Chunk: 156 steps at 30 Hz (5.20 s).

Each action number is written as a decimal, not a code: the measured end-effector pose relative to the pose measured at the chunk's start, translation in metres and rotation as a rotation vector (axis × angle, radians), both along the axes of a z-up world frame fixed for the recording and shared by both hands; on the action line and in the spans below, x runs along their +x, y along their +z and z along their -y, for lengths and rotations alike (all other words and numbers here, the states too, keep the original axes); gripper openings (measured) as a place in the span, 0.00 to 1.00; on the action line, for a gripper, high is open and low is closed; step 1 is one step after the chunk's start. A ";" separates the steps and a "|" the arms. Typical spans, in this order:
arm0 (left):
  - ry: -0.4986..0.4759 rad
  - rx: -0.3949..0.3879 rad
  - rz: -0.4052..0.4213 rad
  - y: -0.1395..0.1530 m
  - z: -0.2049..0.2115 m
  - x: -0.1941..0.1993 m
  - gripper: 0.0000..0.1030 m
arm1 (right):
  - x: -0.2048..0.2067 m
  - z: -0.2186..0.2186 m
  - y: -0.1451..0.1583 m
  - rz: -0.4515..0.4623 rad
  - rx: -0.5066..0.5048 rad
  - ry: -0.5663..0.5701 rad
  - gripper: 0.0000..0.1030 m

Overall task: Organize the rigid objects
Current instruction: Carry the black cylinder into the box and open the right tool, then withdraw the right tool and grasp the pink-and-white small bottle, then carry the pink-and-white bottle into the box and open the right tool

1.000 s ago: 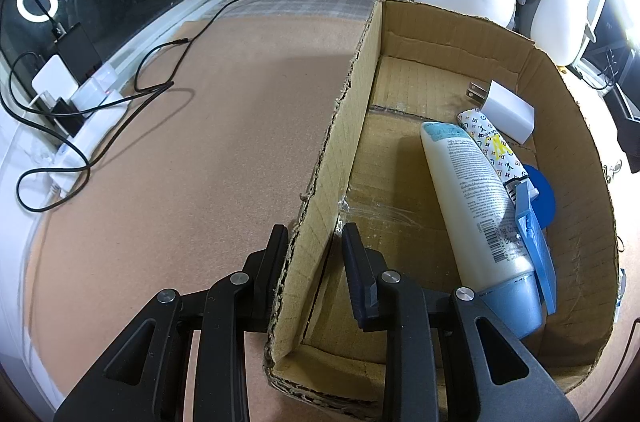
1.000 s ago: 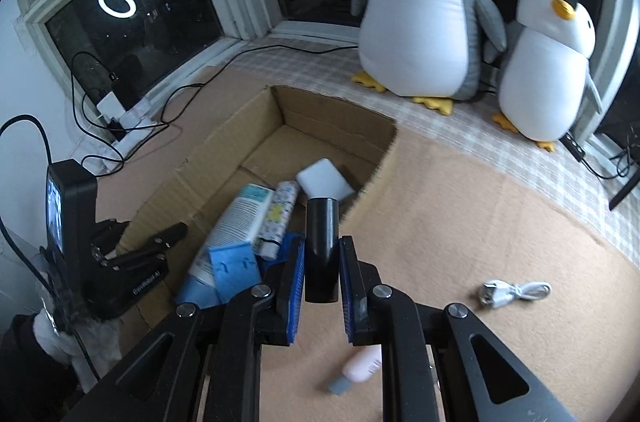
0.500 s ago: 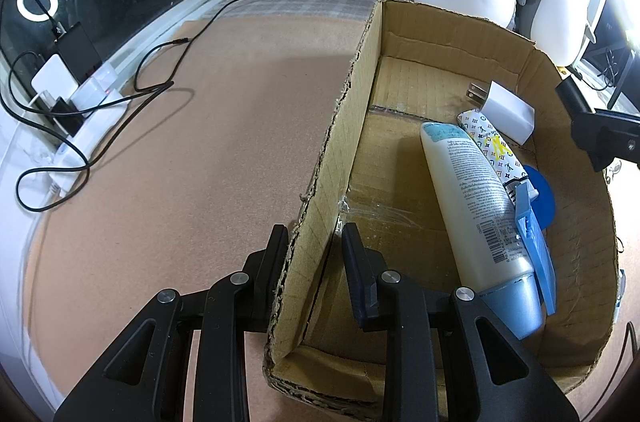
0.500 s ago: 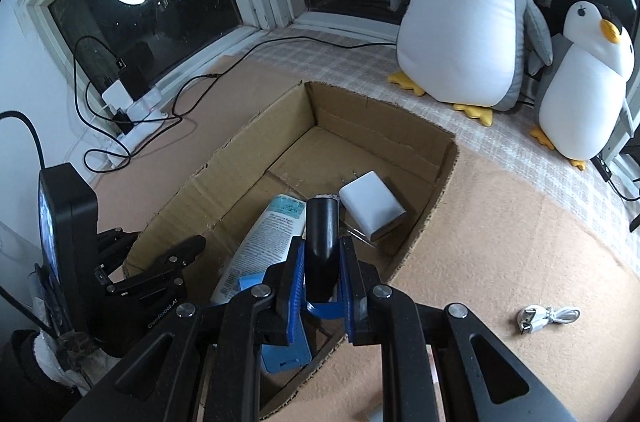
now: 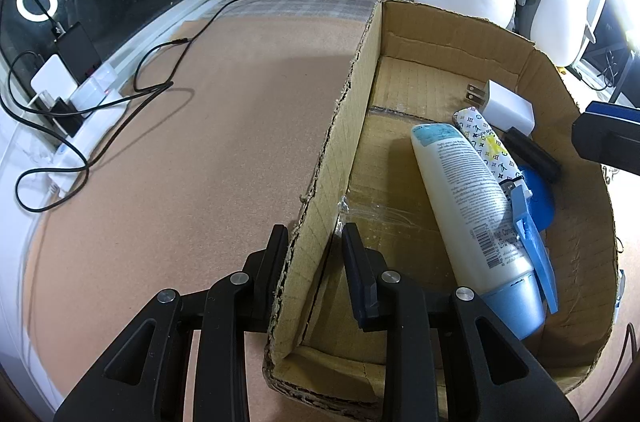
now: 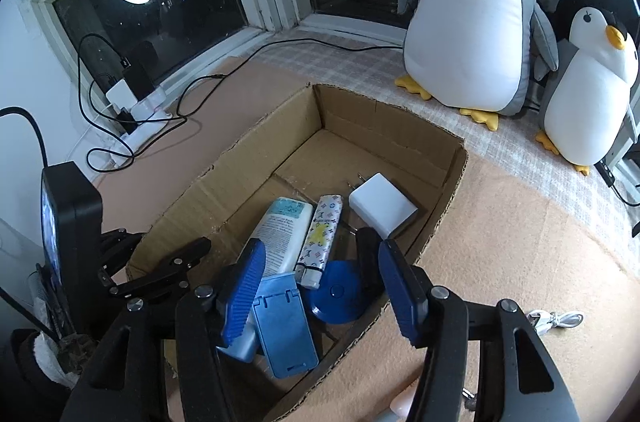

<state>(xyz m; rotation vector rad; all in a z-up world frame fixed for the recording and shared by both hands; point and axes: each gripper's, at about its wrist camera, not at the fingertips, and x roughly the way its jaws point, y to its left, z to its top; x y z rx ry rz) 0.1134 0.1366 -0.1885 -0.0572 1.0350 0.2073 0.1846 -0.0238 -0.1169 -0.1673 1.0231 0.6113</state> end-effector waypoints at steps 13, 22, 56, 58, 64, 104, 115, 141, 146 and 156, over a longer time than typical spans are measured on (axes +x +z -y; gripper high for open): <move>-0.005 -0.001 -0.003 0.000 0.002 0.001 0.26 | -0.005 0.018 0.015 0.008 0.013 -0.057 0.53; -0.017 -0.003 -0.009 0.000 0.003 0.003 0.25 | -0.012 0.055 0.033 0.003 0.020 -0.150 0.53; -0.095 -0.010 -0.001 0.000 -0.001 0.002 0.25 | -0.034 0.103 -0.040 -0.233 0.012 -0.444 0.31; -0.098 -0.010 0.000 0.000 0.000 0.002 0.25 | -0.033 0.102 -0.044 -0.239 0.002 -0.452 0.31; -0.100 -0.027 0.004 0.000 -0.002 0.002 0.25 | -0.028 0.098 -0.053 -0.266 -0.034 -0.475 0.30; -0.096 -0.031 0.010 0.000 -0.003 0.002 0.26 | -0.037 0.101 -0.039 -0.211 -0.051 -0.420 0.17; -0.096 -0.025 0.011 0.000 -0.004 0.002 0.26 | -0.038 0.077 0.013 -0.095 0.043 -0.351 0.18; -0.096 -0.010 0.016 0.001 -0.001 0.003 0.26 | -0.010 -0.015 0.007 -0.065 0.062 -0.188 0.18; -0.096 -0.010 0.016 0.001 -0.001 0.003 0.26 | -0.002 -0.023 0.004 -0.056 0.051 -0.193 0.18; -0.095 -0.012 0.016 0.001 -0.001 0.003 0.26 | 0.012 -0.036 -0.001 -0.052 0.036 -0.171 0.27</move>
